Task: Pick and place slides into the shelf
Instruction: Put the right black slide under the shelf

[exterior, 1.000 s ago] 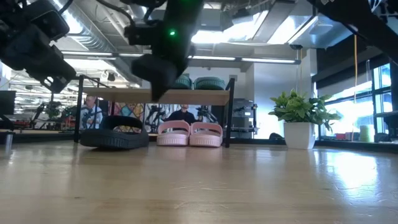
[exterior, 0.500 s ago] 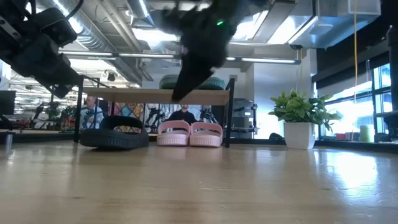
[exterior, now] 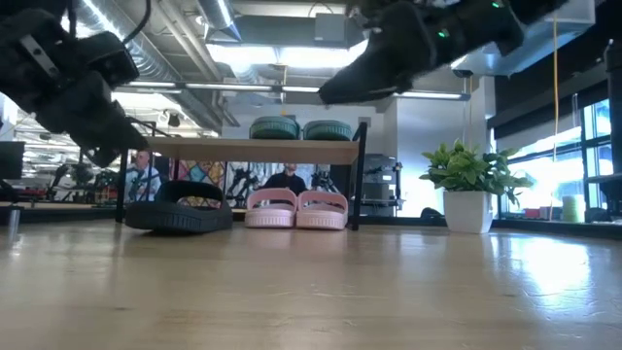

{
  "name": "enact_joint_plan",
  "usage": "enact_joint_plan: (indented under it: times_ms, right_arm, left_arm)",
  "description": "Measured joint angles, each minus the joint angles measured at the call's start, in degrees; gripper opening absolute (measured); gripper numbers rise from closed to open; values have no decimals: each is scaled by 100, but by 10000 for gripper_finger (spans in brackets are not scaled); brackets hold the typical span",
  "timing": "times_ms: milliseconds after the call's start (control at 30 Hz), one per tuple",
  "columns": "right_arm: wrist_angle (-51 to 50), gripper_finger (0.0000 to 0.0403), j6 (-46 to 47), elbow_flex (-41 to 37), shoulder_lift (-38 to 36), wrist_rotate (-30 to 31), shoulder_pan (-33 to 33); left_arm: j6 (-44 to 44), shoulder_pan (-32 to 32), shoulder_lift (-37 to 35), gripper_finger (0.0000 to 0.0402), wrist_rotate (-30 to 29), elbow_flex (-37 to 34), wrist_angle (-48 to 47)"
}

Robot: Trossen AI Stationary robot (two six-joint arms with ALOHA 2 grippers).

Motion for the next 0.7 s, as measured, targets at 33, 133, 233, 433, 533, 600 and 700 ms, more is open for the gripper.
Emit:
enact_joint_plan:
  times_ms: [33, 133, 233, 433, 533, 600, 700]
  right_arm:
    - [154, 242, -6, -129, -39, 5, 0]
    - [315, 242, 4, -344, -109, -1, -45]
    - [331, 242, 10, -343, -103, 1, -127]
    - [338, 242, 35, -342, -103, 1, -257]
    - [322, 242, 175, -342, -103, 1, -256]
    - [322, 242, 221, -342, -103, 1, -256]
    - [320, 242, 247, -342, -103, 1, -256]
  left_arm:
    - [0, 37, 162, 0, 83, -6, 123]
    - [-38, 138, 706, 0, 294, -4, 625]
    - [-58, 231, 1239, 0, 616, -4, 1015]
    - [-15, 241, 1954, 0, 1240, 7, 1491]
    - [-177, 241, 2236, 0, 1188, 9, 1470]
    - [-216, 241, 2383, 0, 1018, 11, 1466]
    - [-214, 311, 2514, 0, 933, 15, 1330]
